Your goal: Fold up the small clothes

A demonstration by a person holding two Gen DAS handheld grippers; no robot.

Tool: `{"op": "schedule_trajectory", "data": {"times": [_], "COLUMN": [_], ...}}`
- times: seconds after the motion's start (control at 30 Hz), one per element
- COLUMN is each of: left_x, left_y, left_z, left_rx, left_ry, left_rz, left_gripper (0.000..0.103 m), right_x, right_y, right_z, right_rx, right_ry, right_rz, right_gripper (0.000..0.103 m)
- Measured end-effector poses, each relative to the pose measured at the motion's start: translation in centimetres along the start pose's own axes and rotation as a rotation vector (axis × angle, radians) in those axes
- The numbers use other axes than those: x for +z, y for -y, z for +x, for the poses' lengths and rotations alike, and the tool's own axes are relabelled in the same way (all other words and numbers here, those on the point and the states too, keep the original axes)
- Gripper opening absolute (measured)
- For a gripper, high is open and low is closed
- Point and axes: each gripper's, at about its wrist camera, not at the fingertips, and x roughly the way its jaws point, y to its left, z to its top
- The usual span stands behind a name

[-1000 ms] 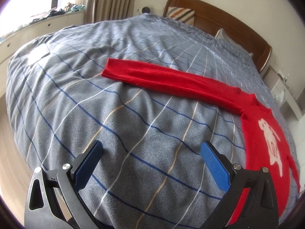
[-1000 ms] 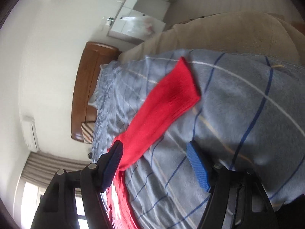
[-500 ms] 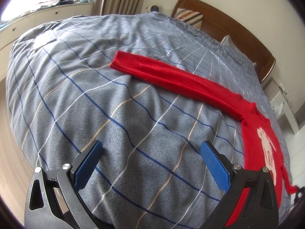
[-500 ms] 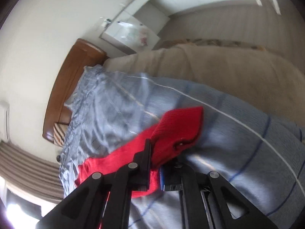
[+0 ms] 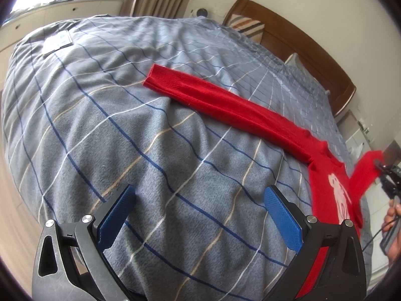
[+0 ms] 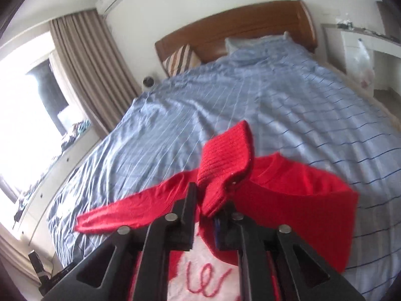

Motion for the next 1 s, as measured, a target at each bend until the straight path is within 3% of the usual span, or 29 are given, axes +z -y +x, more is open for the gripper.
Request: {"op": "schedule_trajectory", "data": {"times": [0.03, 0.2, 0.3, 0.37, 0.4, 0.43, 0.5, 0.57, 0.67, 0.77, 0.83, 1.0], "left_x": [0.0, 0.0, 0.0, 0.0, 0.0, 0.0, 0.0, -0.1, -0.4, -0.5, -0.5, -0.5], "left_y": [0.0, 0.2, 0.2, 0.2, 0.3, 0.4, 0.7, 1.1, 1.5, 1.7, 1.8, 1.8], "left_z": [0.0, 0.2, 0.2, 0.2, 0.3, 0.4, 0.7, 1.0, 1.0, 1.0, 1.0, 1.1], "left_rx": [0.000, 0.013, 0.015, 0.018, 0.025, 0.034, 0.056, 0.075, 0.099, 0.117, 0.124, 0.130], "left_ry": [0.000, -0.001, -0.001, -0.002, -0.004, -0.006, -0.013, -0.018, -0.017, -0.016, -0.020, -0.023], "left_rz": [0.001, 0.011, 0.012, 0.014, 0.018, 0.024, 0.042, 0.058, 0.079, 0.094, 0.095, 0.097], "left_gripper": [0.102, 0.102, 0.102, 0.102, 0.102, 0.102, 0.102, 0.102, 0.102, 0.102, 0.102, 0.102], "right_x": [-0.7, -5.6, -9.2, -11.5, -13.6, -13.6, -16.1, -16.6, -17.6, -18.4, -19.1, -19.3], "right_y": [-0.6, -1.8, -1.1, 0.5, 2.7, 2.7, 6.6, 7.9, 12.0, 14.5, 15.7, 16.9], "right_z": [1.7, 1.8, -1.6, -4.4, -7.6, -7.6, -11.6, -12.8, -16.8, -18.3, -18.6, -19.3], "right_rx": [0.019, 0.074, 0.022, -0.029, -0.109, -0.109, -0.228, -0.267, -0.429, -0.534, -0.571, -0.557], "right_ry": [-0.043, -0.069, -0.044, -0.015, 0.027, 0.027, 0.071, 0.088, 0.162, 0.202, 0.203, 0.214], "right_rz": [-0.001, -0.018, -0.069, -0.087, -0.096, -0.096, -0.075, -0.069, -0.069, -0.068, -0.042, 0.017], "right_gripper": [0.054, 0.056, 0.059, 0.063, 0.065, 0.066, 0.067, 0.067, 0.070, 0.073, 0.073, 0.073]}}
